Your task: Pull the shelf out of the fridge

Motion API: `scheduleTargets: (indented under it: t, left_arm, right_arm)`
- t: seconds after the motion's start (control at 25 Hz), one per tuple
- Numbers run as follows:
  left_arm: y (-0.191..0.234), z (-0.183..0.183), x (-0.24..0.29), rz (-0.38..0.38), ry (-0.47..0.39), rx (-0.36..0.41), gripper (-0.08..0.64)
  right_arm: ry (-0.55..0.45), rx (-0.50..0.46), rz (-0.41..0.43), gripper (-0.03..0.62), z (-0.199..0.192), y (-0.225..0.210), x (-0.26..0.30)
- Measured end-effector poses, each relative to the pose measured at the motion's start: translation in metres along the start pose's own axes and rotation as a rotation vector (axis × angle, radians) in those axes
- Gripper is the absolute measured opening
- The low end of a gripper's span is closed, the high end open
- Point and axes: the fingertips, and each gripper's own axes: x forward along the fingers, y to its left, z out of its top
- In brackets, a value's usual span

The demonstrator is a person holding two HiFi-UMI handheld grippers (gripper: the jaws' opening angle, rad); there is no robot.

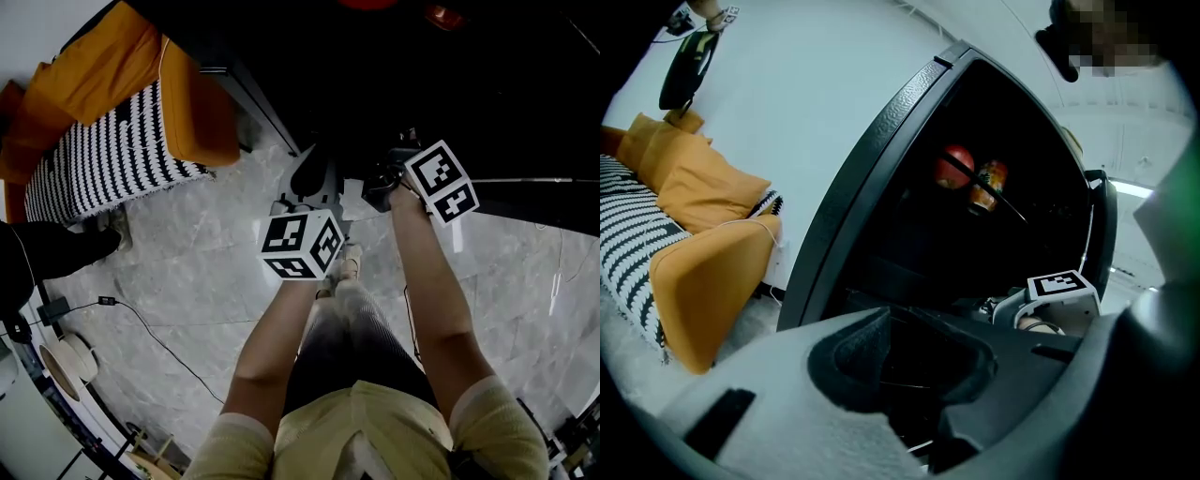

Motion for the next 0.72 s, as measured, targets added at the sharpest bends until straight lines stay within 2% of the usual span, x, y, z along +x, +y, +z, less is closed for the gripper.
scheduleTargets:
  t: [0.28, 0.72]
  left_arm:
    - [-0.0016, -0.0053, -0.0005, -0.007, -0.003, -0.016, 0.044]
    - [0.0017, -0.0085, -0.0022, -0.004, 0.010, -0.015, 0.044]
  right_arm:
    - [-0.019, -0.008, -0.010, 0.164, 0.0073, -0.0007, 0.0086]
    - [-0.051, -0.011, 0.024, 0.152, 0.0104, 0.0028, 0.0081]
